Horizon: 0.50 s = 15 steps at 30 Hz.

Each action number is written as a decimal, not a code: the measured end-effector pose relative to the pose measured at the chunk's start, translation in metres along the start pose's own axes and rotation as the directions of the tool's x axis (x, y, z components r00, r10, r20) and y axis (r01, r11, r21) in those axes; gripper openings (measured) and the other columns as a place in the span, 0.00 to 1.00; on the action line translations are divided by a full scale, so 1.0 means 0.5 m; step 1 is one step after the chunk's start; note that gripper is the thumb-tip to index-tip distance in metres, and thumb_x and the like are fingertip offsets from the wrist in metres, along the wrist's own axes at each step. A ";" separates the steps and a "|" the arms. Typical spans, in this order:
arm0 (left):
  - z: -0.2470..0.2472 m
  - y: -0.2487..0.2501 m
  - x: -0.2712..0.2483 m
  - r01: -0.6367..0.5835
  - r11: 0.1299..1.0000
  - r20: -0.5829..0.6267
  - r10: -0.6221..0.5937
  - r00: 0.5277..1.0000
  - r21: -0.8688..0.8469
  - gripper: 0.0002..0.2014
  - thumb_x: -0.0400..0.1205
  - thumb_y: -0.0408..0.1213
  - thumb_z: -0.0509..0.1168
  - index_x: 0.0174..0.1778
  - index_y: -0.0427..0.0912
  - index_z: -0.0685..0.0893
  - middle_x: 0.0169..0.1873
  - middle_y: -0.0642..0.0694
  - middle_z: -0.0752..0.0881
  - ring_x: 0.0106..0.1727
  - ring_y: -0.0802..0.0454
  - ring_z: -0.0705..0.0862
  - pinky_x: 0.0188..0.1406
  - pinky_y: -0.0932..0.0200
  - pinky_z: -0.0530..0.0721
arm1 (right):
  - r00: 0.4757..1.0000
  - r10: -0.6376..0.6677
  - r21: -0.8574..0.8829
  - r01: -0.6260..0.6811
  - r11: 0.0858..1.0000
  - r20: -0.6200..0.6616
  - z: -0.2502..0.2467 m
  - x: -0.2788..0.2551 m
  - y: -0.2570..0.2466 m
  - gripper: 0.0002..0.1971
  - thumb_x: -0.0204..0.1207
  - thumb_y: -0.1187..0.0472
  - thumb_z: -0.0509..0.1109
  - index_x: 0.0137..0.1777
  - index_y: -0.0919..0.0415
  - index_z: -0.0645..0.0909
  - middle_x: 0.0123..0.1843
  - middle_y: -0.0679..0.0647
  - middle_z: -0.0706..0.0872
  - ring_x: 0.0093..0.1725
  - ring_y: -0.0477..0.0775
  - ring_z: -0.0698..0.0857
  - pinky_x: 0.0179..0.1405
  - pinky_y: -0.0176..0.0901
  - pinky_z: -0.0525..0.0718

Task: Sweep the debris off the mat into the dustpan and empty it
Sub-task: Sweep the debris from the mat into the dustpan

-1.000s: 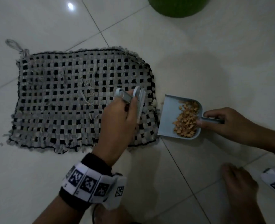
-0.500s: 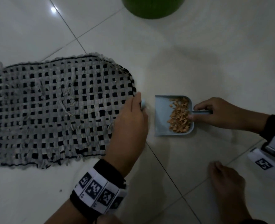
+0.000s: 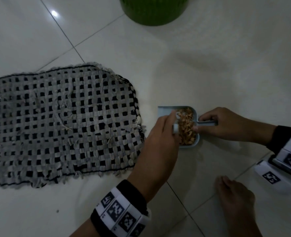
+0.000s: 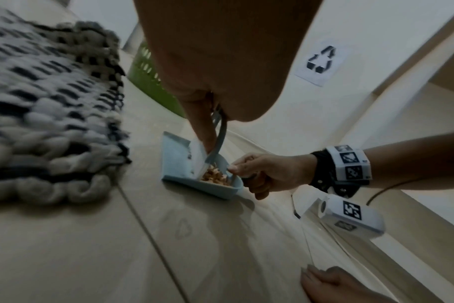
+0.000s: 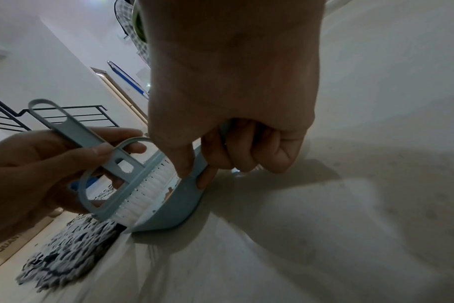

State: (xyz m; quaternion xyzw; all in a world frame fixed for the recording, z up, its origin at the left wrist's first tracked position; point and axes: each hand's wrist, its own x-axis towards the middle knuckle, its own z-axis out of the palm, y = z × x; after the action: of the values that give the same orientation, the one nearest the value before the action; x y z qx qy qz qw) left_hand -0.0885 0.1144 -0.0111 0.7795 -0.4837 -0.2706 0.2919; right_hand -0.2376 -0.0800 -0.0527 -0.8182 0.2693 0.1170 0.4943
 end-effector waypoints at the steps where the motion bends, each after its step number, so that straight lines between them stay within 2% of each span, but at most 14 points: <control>1: -0.008 -0.002 -0.004 0.034 0.998 -0.030 -0.036 0.999 -0.049 0.23 0.92 0.40 0.54 0.84 0.44 0.66 0.72 0.52 0.74 0.65 0.67 0.77 0.63 0.74 0.75 | 1.000 0.003 0.011 -0.003 1.000 0.002 0.000 -0.001 -0.003 0.23 0.75 0.33 0.70 0.39 0.52 0.92 0.31 0.54 0.89 0.28 0.61 0.84 0.28 0.60 0.81; 3: -0.024 -0.017 -0.008 0.078 0.986 -0.098 -0.093 0.991 -0.148 0.21 0.92 0.40 0.54 0.83 0.44 0.69 0.68 0.56 0.74 0.61 0.81 0.73 0.59 0.85 0.69 | 1.000 0.018 0.033 -0.018 0.999 0.007 -0.001 -0.002 -0.008 0.16 0.75 0.39 0.72 0.38 0.50 0.92 0.30 0.50 0.89 0.25 0.55 0.83 0.27 0.56 0.78; 5: -0.034 -0.036 -0.007 0.088 0.980 -0.148 -0.115 0.982 -0.176 0.20 0.93 0.39 0.54 0.82 0.44 0.70 0.65 0.60 0.73 0.61 0.87 0.69 0.57 0.89 0.65 | 1.000 0.025 0.040 -0.026 0.999 0.016 0.000 -0.002 -0.008 0.16 0.75 0.42 0.73 0.41 0.53 0.93 0.32 0.53 0.90 0.28 0.58 0.85 0.30 0.58 0.81; 8: -0.026 -0.040 -0.002 0.103 0.984 -0.101 -0.119 0.988 -0.147 0.22 0.93 0.42 0.52 0.84 0.46 0.67 0.68 0.60 0.72 0.62 0.80 0.71 0.59 0.87 0.66 | 1.000 0.003 0.042 -0.004 0.999 0.010 0.001 0.000 -0.005 0.20 0.75 0.40 0.72 0.40 0.57 0.92 0.32 0.57 0.89 0.29 0.65 0.85 0.29 0.58 0.80; 10: -0.016 -0.029 -0.003 0.091 0.988 -0.037 -0.097 0.995 -0.124 0.22 0.92 0.44 0.53 0.84 0.48 0.66 0.70 0.57 0.74 0.63 0.73 0.73 0.60 0.82 0.71 | 1.000 0.011 0.040 -0.011 0.999 -0.004 0.002 0.000 -0.008 0.18 0.75 0.41 0.73 0.38 0.55 0.91 0.31 0.53 0.88 0.28 0.59 0.84 0.28 0.52 0.77; 11: -0.014 -0.024 -0.003 0.075 0.989 -0.023 -0.079 0.997 -0.131 0.22 0.92 0.44 0.53 0.84 0.48 0.67 0.70 0.55 0.75 0.62 0.74 0.73 0.61 0.80 0.73 | 1.000 0.014 0.046 -0.014 0.999 -0.005 0.001 -0.001 -0.010 0.15 0.75 0.42 0.73 0.37 0.52 0.90 0.31 0.50 0.88 0.27 0.55 0.84 0.28 0.50 0.77; 14: -0.041 -0.027 -0.003 0.064 0.969 -0.112 -0.093 0.989 -0.239 0.21 0.92 0.43 0.55 0.82 0.46 0.71 0.65 0.58 0.78 0.60 0.81 0.76 0.56 0.81 0.76 | 1.000 0.018 0.119 -0.017 0.993 -0.007 -0.003 -0.005 -0.018 0.12 0.75 0.47 0.74 0.43 0.54 0.92 0.38 0.48 0.92 0.35 0.49 0.89 0.33 0.47 0.82; 15: -0.059 -0.033 -0.001 0.075 0.947 -0.155 -0.129 0.980 -0.314 0.20 0.92 0.42 0.56 0.80 0.46 0.73 0.64 0.58 0.80 0.61 0.78 0.78 0.56 0.76 0.80 | 1.000 0.023 0.156 -0.020 0.987 -0.013 -0.005 -0.005 -0.022 0.12 0.75 0.48 0.75 0.45 0.56 0.93 0.41 0.48 0.93 0.38 0.47 0.91 0.34 0.41 0.84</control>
State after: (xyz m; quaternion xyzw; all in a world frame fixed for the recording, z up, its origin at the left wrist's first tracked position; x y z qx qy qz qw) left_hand -0.0581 0.1266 -0.0027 0.7695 -0.3675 -0.2884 0.4355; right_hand -0.2339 -0.0772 -0.0422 -0.7749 0.2902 0.0947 0.5535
